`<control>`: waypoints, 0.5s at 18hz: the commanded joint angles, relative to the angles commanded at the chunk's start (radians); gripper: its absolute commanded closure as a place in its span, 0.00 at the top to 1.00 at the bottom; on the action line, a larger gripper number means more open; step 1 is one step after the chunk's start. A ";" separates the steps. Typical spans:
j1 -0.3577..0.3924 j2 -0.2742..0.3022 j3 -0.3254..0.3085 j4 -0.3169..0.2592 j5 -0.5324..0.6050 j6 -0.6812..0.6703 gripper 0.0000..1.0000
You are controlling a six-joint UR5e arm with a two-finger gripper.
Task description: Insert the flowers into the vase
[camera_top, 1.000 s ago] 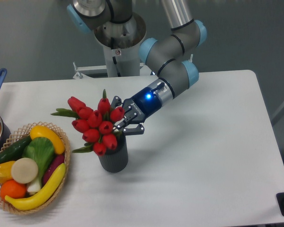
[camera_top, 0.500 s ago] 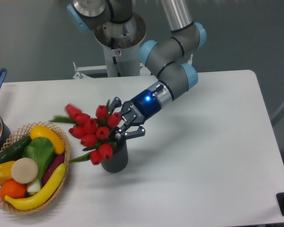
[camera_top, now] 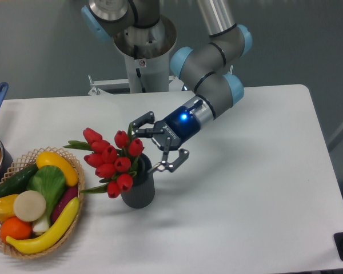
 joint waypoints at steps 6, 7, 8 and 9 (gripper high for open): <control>0.141 0.071 0.113 -0.002 0.128 0.000 1.00; 0.160 0.071 0.145 -0.002 0.146 0.000 1.00; 0.179 0.071 0.173 -0.002 0.178 0.000 1.00; 0.210 0.081 0.210 -0.002 0.241 -0.002 1.00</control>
